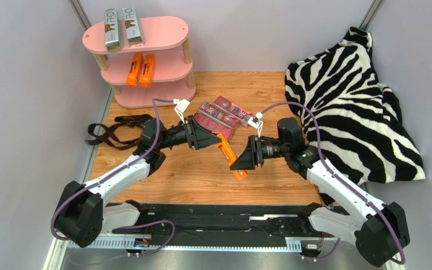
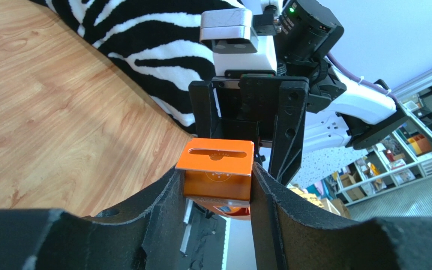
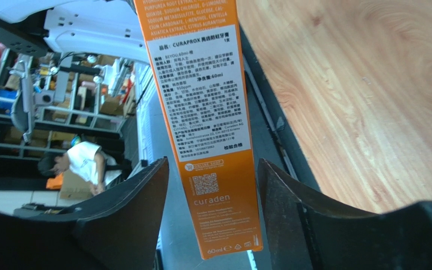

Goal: Place and organize the toothpastes onto the shelf
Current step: Pick up the toothpaste from the center of the board.

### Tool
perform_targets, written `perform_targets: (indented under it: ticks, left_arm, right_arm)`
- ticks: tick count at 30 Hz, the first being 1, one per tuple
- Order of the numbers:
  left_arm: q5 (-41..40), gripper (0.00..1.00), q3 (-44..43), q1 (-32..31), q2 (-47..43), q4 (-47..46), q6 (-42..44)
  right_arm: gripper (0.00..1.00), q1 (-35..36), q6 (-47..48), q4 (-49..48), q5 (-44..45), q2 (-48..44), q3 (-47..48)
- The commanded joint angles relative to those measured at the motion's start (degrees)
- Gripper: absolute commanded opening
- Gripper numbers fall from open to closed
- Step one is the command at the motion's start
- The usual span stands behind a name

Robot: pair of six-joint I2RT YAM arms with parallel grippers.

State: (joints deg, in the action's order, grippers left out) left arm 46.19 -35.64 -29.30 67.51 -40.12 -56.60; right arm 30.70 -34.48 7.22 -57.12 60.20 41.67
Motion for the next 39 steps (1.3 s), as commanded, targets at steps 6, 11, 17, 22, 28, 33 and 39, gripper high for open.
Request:
perform_targets:
  ticks: [6,11,17,22,28,33,39]
  left_arm:
    - [-0.05,0.41,0.04,-0.32,3.68,-11.19,-7.54]
    - [-1.19,0.40,0.75,-0.23,7.72,-18.06,-14.23]
    - [-2.86,0.41,0.66,0.21,11.50,-23.69,-21.44]
    - [-4.00,0.40,-0.04,1.96,12.12,-21.06,-24.35]
    - [-5.85,0.40,-0.66,2.84,11.42,-16.48,-26.98]
    - [-7.52,0.40,-1.97,3.20,11.68,-14.64,-29.97]
    - [-7.79,0.41,-5.57,3.20,12.47,-9.90,-29.54]
  right_arm:
    - [0.70,0.42,3.10,4.73,12.91,-6.93,3.77]
    - [0.71,0.42,3.81,8.68,22.48,-12.47,3.60]
    - [0.76,0.85,5.38,11.05,36.61,-25.80,0.18]
    - [0.78,1.91,6.44,11.05,44.88,-35.58,-3.70]
    - [0.78,5.15,8.29,12.46,53.85,-42.36,-6.25]
    - [0.78,6.13,8.03,10.10,56.68,-43.60,-8.53]
    - [0.78,9.02,7.50,2.37,55.89,-39.12,-11.08]
